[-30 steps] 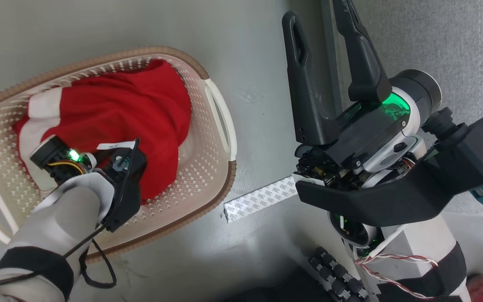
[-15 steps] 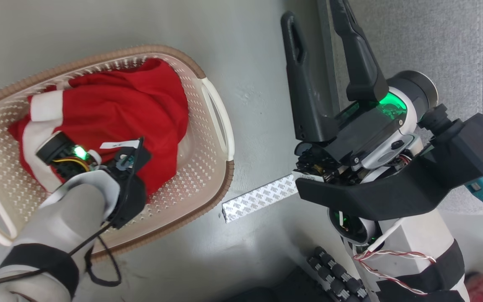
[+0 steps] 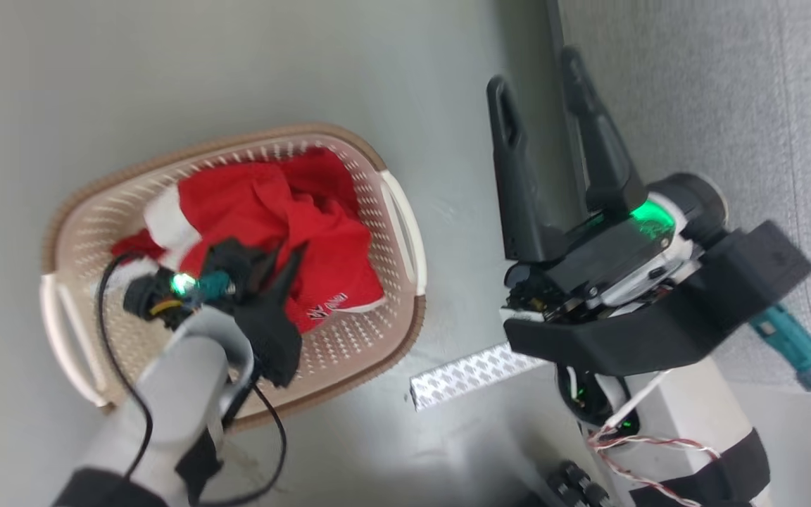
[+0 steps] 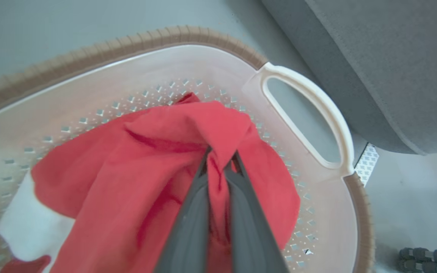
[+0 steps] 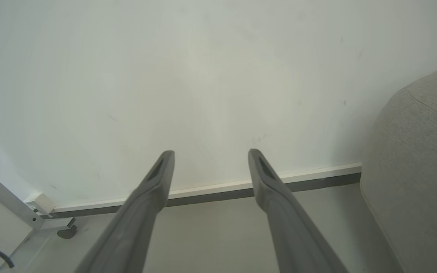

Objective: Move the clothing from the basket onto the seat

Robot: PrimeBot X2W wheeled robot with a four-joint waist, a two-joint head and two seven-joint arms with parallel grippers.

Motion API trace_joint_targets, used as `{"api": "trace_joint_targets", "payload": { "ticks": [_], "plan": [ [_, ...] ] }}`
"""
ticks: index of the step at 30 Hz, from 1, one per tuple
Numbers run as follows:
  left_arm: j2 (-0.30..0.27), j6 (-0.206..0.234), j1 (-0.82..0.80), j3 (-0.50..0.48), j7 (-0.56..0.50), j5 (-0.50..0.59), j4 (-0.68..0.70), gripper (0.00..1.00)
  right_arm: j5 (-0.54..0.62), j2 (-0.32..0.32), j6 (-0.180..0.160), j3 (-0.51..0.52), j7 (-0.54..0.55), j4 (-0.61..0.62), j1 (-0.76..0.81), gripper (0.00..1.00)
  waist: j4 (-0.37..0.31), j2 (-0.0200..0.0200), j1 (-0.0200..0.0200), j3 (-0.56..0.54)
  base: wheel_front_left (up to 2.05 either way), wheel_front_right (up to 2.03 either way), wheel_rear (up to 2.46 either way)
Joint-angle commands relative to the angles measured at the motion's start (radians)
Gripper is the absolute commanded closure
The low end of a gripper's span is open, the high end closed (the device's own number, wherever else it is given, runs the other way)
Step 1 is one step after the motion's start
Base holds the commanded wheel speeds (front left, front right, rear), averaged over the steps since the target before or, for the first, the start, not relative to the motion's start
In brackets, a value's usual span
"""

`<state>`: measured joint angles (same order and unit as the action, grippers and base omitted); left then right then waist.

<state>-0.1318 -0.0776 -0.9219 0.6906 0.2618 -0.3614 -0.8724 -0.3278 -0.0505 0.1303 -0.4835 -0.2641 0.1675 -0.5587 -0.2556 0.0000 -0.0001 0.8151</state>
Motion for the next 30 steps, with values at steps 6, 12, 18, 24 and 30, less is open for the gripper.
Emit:
{"api": "trace_joint_targets", "payload": {
  "ticks": [6,12,18,24,30],
  "plan": [
    [-0.009,0.005,0.153,-0.091,0.004,0.020,0.182,1.00,0.032,-0.013,0.001,-0.009,0.000,-0.043,0.053,0.00,0.088,0.0000,0.0001,-0.171,0.00,0.00,0.00],
    [0.014,-0.007,0.253,-0.163,0.004,0.034,0.263,1.00,0.026,-0.048,0.001,-0.007,0.000,-0.079,0.111,0.00,0.123,0.0000,0.0001,-0.299,0.00,0.00,0.00],
    [0.024,-0.024,0.361,-0.235,0.004,0.062,0.384,1.00,0.024,-0.063,0.001,-0.015,0.000,-0.112,0.191,0.00,0.139,0.0000,0.0001,-0.444,0.00,0.00,0.00],
    [0.034,-0.034,0.441,-0.304,0.004,0.082,0.513,1.00,0.014,-0.069,0.001,-0.026,0.000,-0.140,0.247,0.00,0.150,0.0000,0.0001,-0.526,0.00,0.00,0.00],
    [0.053,-0.046,0.523,-0.359,0.004,0.062,0.603,1.00,-0.017,-0.083,0.001,-0.059,0.000,-0.193,0.317,0.00,0.152,0.0000,0.0001,-0.639,0.00,0.00,0.00]
  ]
}}
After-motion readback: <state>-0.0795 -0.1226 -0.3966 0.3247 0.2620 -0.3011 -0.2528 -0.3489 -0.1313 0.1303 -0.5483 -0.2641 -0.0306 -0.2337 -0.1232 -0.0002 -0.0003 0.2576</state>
